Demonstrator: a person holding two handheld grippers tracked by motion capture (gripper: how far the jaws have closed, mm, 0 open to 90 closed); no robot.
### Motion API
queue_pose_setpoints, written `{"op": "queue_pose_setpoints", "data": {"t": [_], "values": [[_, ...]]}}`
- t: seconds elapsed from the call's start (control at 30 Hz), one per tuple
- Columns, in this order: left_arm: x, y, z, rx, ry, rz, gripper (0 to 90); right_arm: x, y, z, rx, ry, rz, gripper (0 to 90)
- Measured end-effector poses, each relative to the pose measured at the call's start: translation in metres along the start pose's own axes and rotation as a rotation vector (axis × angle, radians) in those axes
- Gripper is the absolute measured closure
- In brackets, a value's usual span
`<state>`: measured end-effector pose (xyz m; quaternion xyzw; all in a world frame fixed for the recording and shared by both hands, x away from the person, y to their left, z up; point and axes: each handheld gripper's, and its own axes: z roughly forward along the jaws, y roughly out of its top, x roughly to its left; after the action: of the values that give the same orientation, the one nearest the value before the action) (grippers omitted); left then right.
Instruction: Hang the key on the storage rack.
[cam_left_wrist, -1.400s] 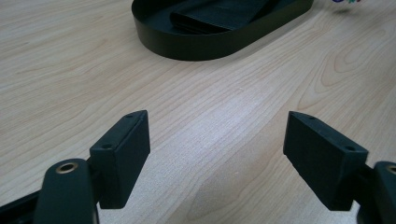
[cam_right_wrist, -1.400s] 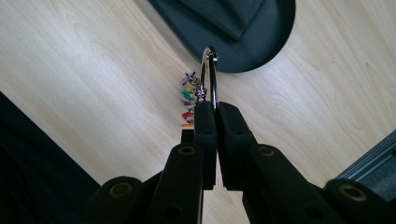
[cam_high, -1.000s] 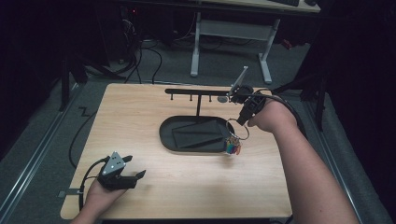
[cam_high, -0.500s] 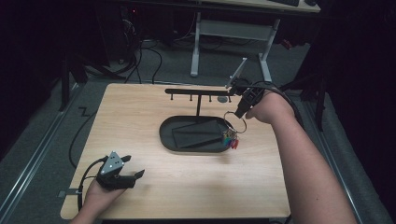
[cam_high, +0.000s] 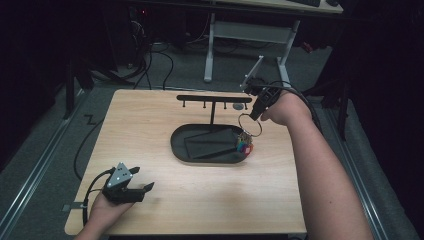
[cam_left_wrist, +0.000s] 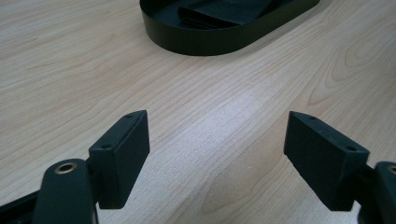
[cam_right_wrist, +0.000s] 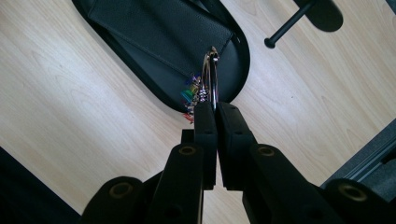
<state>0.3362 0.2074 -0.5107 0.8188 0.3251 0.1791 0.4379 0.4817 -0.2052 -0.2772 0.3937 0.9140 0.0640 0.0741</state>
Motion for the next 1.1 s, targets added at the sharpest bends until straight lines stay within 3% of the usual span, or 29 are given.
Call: {"op": "queue_pose_setpoints", "data": {"t": [0.23,0.57,0.63,0.87,1.1], "values": [[0.001,0.000,0.000,0.000,0.000,-0.001,23.1,-0.004,0.011,0.003,0.005,-0.015,-0.016,87.6],[0.000,0.000,-0.001,0.001,0.005,0.007,23.6,-0.021,0.020,0.011,-0.008,-0.019,0.044,87.6],[0.000,-0.001,-0.001,0.002,0.007,0.010,23.5,-0.024,0.021,0.014,-0.007,-0.026,0.031,87.5],[0.000,-0.001,-0.001,0.003,0.006,0.010,23.4,-0.032,0.027,0.023,-0.012,-0.026,0.062,87.5],[-0.001,-0.001,-0.001,0.009,0.003,0.015,23.4,-0.040,0.021,0.032,-0.029,-0.019,0.092,87.5]]}}
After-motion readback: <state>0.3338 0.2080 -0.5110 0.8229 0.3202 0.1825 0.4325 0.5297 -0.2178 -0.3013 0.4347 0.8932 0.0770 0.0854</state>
